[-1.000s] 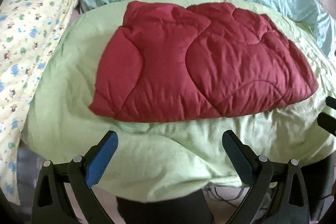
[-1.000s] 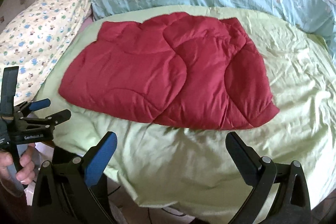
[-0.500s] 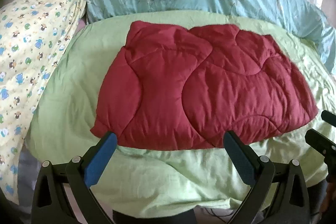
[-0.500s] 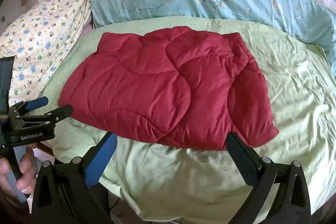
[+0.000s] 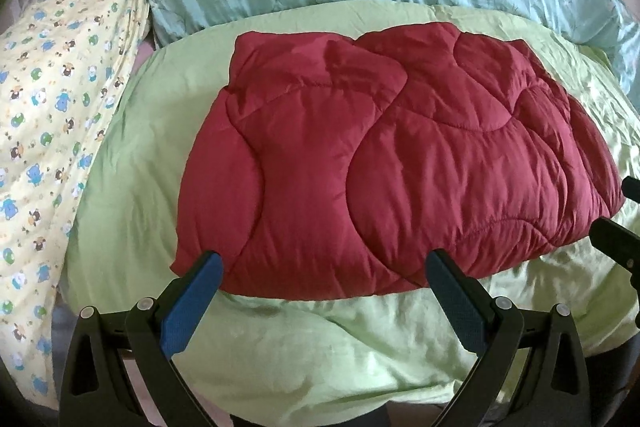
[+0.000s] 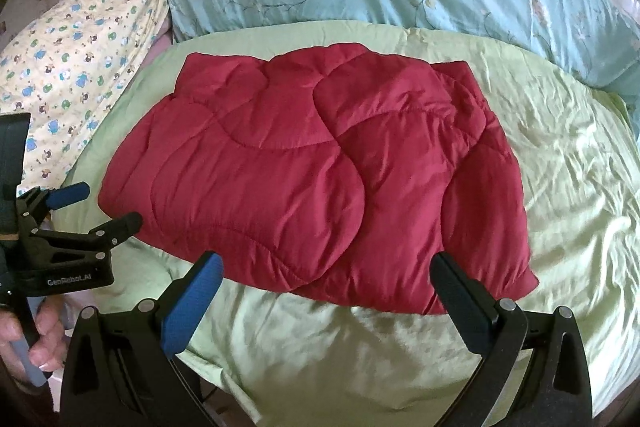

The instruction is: Fold large clothes

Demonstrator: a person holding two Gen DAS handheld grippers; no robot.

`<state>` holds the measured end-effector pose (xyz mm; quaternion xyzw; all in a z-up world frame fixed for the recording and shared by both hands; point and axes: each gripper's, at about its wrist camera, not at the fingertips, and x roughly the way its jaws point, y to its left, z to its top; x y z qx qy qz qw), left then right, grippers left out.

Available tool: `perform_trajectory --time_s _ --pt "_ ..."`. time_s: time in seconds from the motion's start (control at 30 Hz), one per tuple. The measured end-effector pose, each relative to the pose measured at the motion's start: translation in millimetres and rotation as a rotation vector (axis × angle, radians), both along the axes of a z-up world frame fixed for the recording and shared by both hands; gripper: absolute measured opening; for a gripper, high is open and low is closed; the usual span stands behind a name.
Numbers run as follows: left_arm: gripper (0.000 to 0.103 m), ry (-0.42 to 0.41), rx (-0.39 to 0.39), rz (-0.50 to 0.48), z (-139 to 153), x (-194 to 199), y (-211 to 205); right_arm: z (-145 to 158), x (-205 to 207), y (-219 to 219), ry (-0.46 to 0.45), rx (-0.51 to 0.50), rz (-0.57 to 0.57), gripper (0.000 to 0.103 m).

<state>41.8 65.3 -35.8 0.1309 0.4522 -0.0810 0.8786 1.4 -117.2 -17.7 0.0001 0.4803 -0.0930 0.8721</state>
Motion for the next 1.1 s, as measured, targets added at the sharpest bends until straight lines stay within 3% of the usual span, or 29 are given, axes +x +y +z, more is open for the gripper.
perform_trajectory --time_s 0.47,1.1 --pt "0.102 -0.005 -0.013 0.012 -0.3 8.4 -4.3 -16.3 17.6 -4.3 0.055 0.001 -0.007 0.103" --pt "0.102 -0.019 -0.012 0.006 4.9 1.0 -8.4 -16.4 20.6 -3.2 0.069 -0.006 -0.002 0.103"
